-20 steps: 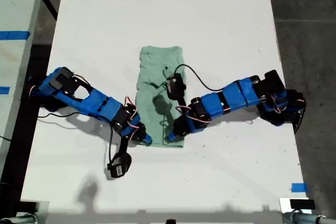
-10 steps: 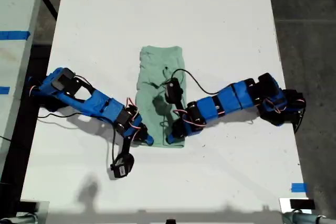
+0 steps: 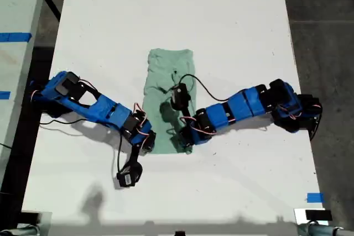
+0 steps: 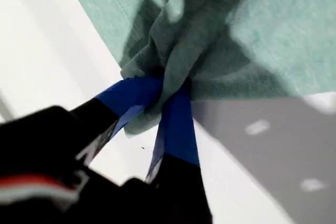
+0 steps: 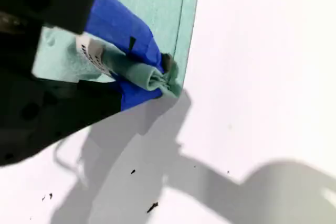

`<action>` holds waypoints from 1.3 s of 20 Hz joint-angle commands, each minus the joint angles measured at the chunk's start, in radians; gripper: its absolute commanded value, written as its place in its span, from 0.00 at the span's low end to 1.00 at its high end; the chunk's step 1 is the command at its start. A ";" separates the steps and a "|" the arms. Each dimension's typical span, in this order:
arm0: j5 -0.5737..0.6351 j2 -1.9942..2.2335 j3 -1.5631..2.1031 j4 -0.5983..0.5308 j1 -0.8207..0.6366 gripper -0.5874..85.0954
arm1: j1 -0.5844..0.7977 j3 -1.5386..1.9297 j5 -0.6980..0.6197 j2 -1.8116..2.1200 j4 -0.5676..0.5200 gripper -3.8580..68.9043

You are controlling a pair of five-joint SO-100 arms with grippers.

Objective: Fold tshirt

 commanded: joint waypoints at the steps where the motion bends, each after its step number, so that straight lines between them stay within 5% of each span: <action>1: 0.005 0.095 -0.052 0.003 0.037 0.01 | -0.057 -0.057 -0.012 0.081 0.066 0.04; 4: 0.000 0.161 -0.100 0.011 0.092 0.01 | -0.140 -0.196 -0.002 0.146 0.193 0.04; 9: 0.081 0.388 -0.097 0.034 0.067 0.01 | -0.054 -0.202 -0.107 0.296 0.195 0.04; 14: 0.273 0.583 0.011 0.215 -0.207 0.01 | 0.210 -0.126 -0.319 0.390 0.189 0.04; 18: 0.523 0.515 0.018 0.195 -0.497 0.01 | 0.420 -0.080 -0.445 0.391 0.176 0.04; 24: 0.637 0.437 0.015 0.161 -0.653 0.01 | 0.528 -0.018 -0.474 0.399 0.187 0.03; 25: 0.658 0.445 0.011 0.161 -0.686 0.05 | 0.568 -0.018 -0.476 0.405 0.210 0.07; 26: 0.683 0.463 0.008 0.178 -0.732 0.28 | 0.621 -0.015 -0.476 0.423 0.249 0.17</action>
